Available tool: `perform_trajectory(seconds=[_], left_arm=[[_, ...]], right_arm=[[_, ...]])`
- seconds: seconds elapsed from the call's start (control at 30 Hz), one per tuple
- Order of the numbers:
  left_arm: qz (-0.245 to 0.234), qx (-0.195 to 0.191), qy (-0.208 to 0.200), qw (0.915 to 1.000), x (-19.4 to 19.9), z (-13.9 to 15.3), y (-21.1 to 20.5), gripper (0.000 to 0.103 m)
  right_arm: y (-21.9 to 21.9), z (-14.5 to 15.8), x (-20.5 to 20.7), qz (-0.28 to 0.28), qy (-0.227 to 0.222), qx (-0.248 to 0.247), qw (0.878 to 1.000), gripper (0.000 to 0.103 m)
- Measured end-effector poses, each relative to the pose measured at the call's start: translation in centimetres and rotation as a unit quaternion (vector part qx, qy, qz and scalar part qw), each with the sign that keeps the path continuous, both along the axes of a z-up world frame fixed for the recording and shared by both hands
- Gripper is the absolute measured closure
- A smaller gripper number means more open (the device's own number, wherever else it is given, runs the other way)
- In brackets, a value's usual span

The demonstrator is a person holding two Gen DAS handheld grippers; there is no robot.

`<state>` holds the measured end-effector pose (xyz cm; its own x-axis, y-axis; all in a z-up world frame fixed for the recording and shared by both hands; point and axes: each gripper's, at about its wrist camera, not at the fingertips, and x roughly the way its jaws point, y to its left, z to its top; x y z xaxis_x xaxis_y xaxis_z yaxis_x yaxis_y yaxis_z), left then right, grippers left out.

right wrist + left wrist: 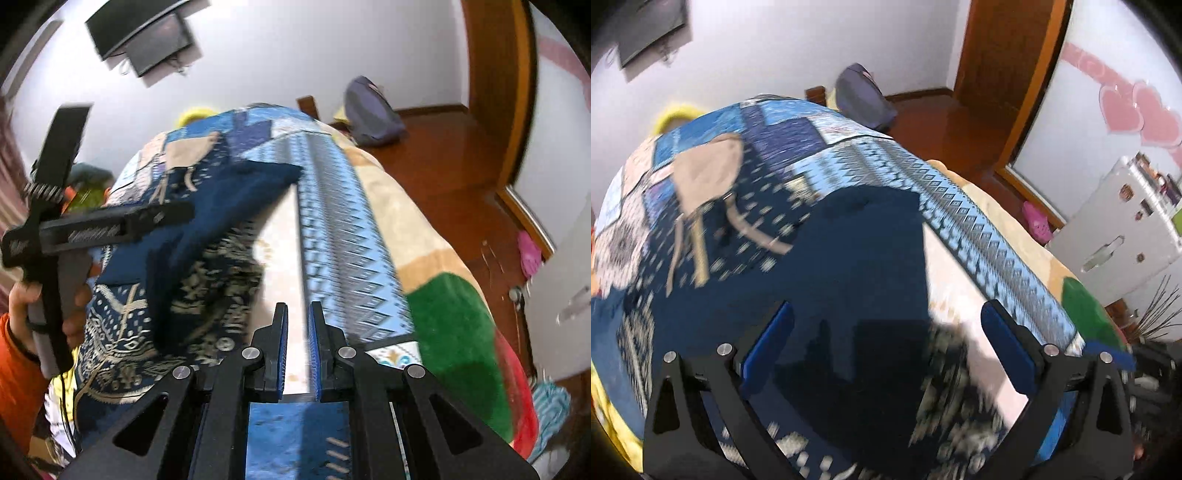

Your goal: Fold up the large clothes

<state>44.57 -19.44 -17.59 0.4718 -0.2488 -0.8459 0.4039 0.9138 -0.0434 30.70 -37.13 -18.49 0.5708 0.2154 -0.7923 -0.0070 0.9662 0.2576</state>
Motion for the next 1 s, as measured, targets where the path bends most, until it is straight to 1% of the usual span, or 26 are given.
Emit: perform_trajectory(seconds=[0.03,0.07,0.1,0.13,0.23,0.27,0.3,0.33,0.37,0.4,0.43,0.47,0.5,0.57,0.67,0.7,0.73,0.77,0.8,0.87,0.9,0.97,1.0], left_arm=[[-0.003,0.007,0.000,1.0000,0.7,-0.4,-0.9,0.002],[-0.006,0.017,-0.002,0.9998,1.4,-0.9,-1.9,0.007],[-0.010,0.034,-0.004,0.9994,2.3,-1.5,-3.2,0.010],[-0.012,0.047,-0.005,0.9988,2.9,-2.1,-4.1,0.011],[-0.023,0.093,-0.007,0.9954,4.8,-4.4,-6.1,0.019],[-0.024,0.110,-0.004,0.9936,5.4,-5.4,-6.5,0.024],[-0.025,0.121,-0.001,0.9924,5.8,-6.2,-6.7,0.030],[-0.026,0.129,0.002,0.9913,6.2,-7.0,-6.7,0.033],[-0.028,0.125,0.000,0.9917,6.5,-7.4,-6.6,0.039],[-0.028,0.118,-0.002,0.9926,6.6,-7.4,-6.5,0.058],[-0.023,0.115,-0.002,0.9931,6.9,-7.3,-6.2,0.072],[-0.016,0.115,0.002,0.9933,7.3,-7.2,-5.9,0.095],[-0.012,0.099,0.005,0.9950,7.6,-6.6,-5.1,0.095],[-0.007,0.068,-0.003,0.9977,7.9,-4.8,-3.7,0.096],[0.018,0.021,-0.036,0.9990,7.9,-0.2,-0.4,0.097],[0.028,-0.003,-0.050,0.9984,7.8,2.1,1.2,0.097],[0.033,-0.017,-0.063,0.9973,7.6,3.8,2.3,0.097],[0.040,-0.028,-0.080,0.9956,7.1,5.7,3.6,0.097],[0.049,-0.038,-0.106,0.9925,6.6,8.2,5.3,0.097],[0.061,-0.051,-0.145,0.9862,5.6,11.8,8.0,0.097],[0.071,-0.061,-0.169,0.9811,4.8,14.0,10.0,0.097],[0.084,-0.073,-0.201,0.9732,3.7,16.7,12.6,0.097],[0.091,-0.079,-0.221,0.9678,2.8,18.2,14.6,0.097]], right_arm=[[-0.3,-0.3,0.2,-0.002,0.004,0.003,1.000,0.096],[-0.7,-0.8,0.4,-0.005,0.011,0.007,1.000,0.096],[-1.0,-1.2,0.5,-0.007,0.015,0.010,1.000,0.096],[-1.1,-1.5,0.6,-0.009,0.019,0.012,1.000,0.096],[-1.3,-2.6,1.1,-0.012,0.028,0.024,0.999,0.096],[-1.3,-3.0,1.2,-0.013,0.031,0.026,0.999,0.096],[-1.4,-3.3,1.4,-0.014,0.033,0.029,0.999,0.096],[-1.4,-3.6,1.6,-0.015,0.036,0.032,0.999,0.096],[-1.5,-3.8,1.8,-0.015,0.038,0.035,0.999,0.096],[-1.5,-4.0,1.9,-0.015,0.040,0.037,0.998,0.096],[-1.4,-4.1,2.0,-0.015,0.041,0.038,0.998,0.096],[-1.3,-4.1,2.2,-0.014,0.042,0.038,0.998,0.096],[-1.1,-4.2,2.3,-0.012,0.043,0.038,0.998,0.096],[-0.7,-4.0,2.6,-0.004,0.041,0.036,0.998,0.096],[0.5,-3.4,3.2,0.015,0.033,0.026,0.999,0.096],[0.9,-3.1,3.4,0.019,0.031,0.022,0.999,0.096],[1.6,-2.8,3.8,0.027,0.027,0.018,0.999,0.096],[1.9,-2.5,4.1,0.031,0.023,0.017,0.999,0.096],[2.4,-2.1,4.4,0.038,0.018,0.017,0.999,0.096],[3.6,-1.2,5.2,0.052,0.004,0.023,0.998,0.096],[3.9,-0.9,5.8,0.054,0.001,0.026,0.998,0.096],[5.0,-0.1,6.9,0.059,-0.007,0.033,0.998,0.096],[5.3,0.2,7.1,0.061,-0.011,0.035,0.997,0.096]])
